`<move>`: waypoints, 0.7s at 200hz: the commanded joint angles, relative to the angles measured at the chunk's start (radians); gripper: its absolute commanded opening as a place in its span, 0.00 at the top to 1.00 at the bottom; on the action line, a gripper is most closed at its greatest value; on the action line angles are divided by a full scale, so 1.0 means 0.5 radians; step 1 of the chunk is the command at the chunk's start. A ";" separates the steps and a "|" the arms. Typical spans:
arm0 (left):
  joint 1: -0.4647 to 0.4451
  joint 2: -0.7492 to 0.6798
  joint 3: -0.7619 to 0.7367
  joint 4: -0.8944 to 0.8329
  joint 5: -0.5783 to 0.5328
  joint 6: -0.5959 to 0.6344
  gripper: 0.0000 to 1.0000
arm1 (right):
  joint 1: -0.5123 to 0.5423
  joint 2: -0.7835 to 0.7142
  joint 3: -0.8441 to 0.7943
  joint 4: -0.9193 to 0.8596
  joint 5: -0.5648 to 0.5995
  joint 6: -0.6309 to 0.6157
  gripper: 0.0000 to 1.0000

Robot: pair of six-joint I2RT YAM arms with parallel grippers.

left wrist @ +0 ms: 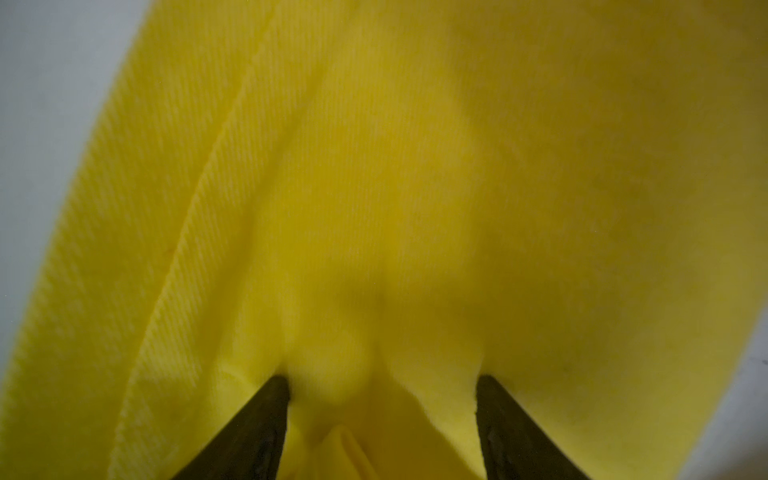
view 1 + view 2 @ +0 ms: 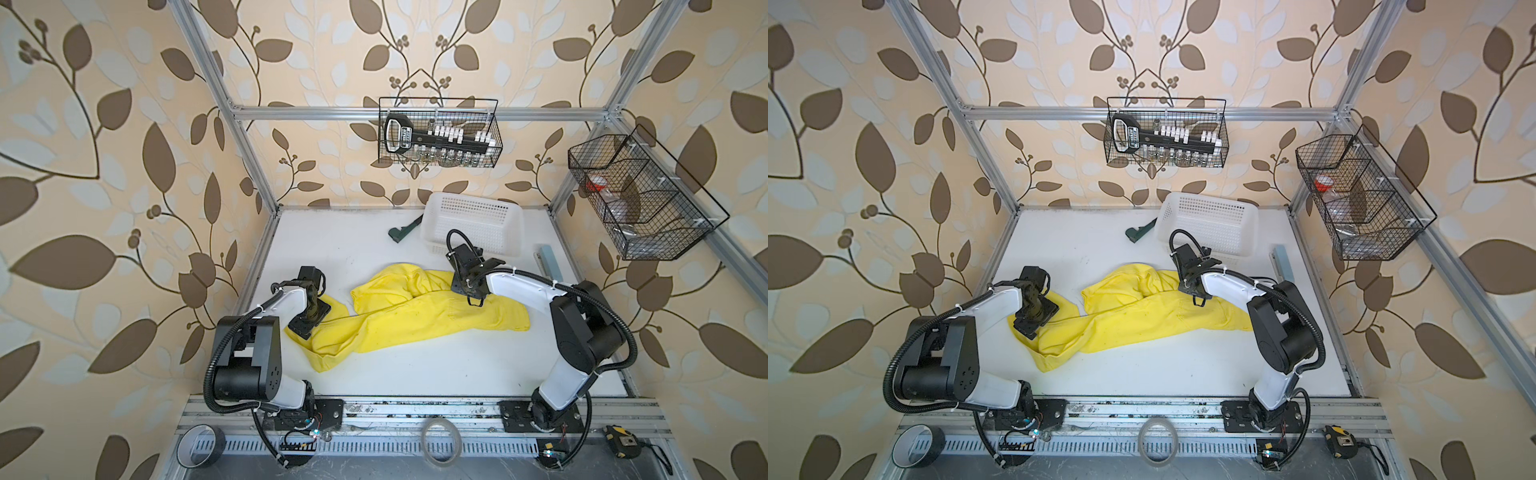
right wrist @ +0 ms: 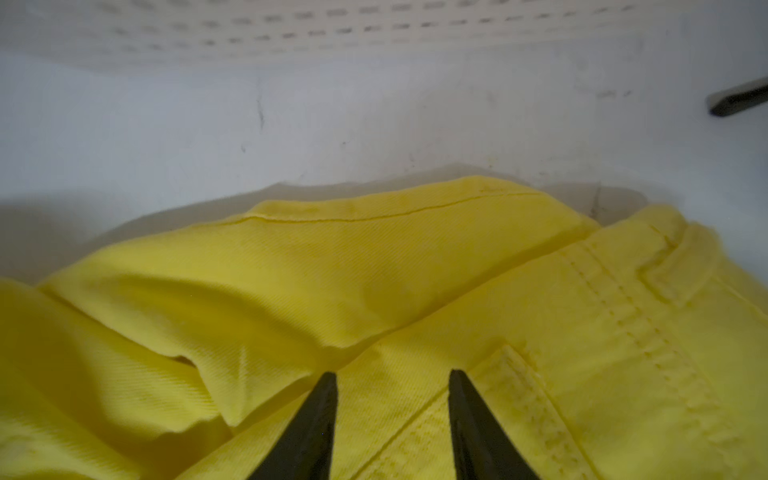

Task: Fold and stack the trousers

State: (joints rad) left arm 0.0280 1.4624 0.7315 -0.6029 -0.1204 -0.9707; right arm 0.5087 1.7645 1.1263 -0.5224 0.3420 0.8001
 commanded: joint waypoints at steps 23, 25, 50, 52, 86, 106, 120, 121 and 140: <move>0.044 0.013 -0.062 -0.012 -0.074 -0.004 0.27 | 0.093 0.144 0.076 0.066 -0.199 -0.007 0.38; 0.042 0.014 -0.061 -0.014 -0.072 -0.004 0.27 | 0.093 0.146 0.076 0.066 -0.204 -0.005 0.38; 0.044 0.035 -0.055 0.005 -0.053 -0.001 0.27 | 0.102 0.198 0.098 0.076 -0.203 -0.007 0.37; 0.044 0.037 -0.056 0.006 -0.051 -0.001 0.27 | 0.102 0.204 0.100 0.076 -0.202 -0.009 0.37; 0.044 0.047 -0.059 0.022 -0.035 -0.001 0.27 | 0.105 0.262 0.180 0.104 -0.259 -0.047 0.31; 0.045 0.040 -0.071 0.027 -0.032 0.005 0.27 | 0.114 0.295 0.225 0.117 -0.285 -0.062 0.30; 0.043 0.035 -0.078 0.023 -0.036 0.011 0.27 | 0.141 0.336 0.293 0.049 -0.228 -0.084 0.31; 0.044 0.035 -0.079 0.022 -0.036 0.011 0.27 | 0.145 0.338 0.293 0.044 -0.224 -0.084 0.32; 0.043 0.034 -0.074 0.022 -0.041 0.018 0.27 | 0.172 0.327 0.243 0.012 -0.209 -0.076 0.41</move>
State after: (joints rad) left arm 0.0284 1.4612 0.7307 -0.6018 -0.1200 -0.9695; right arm 0.5697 1.9133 1.2446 -0.4793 0.2291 0.7666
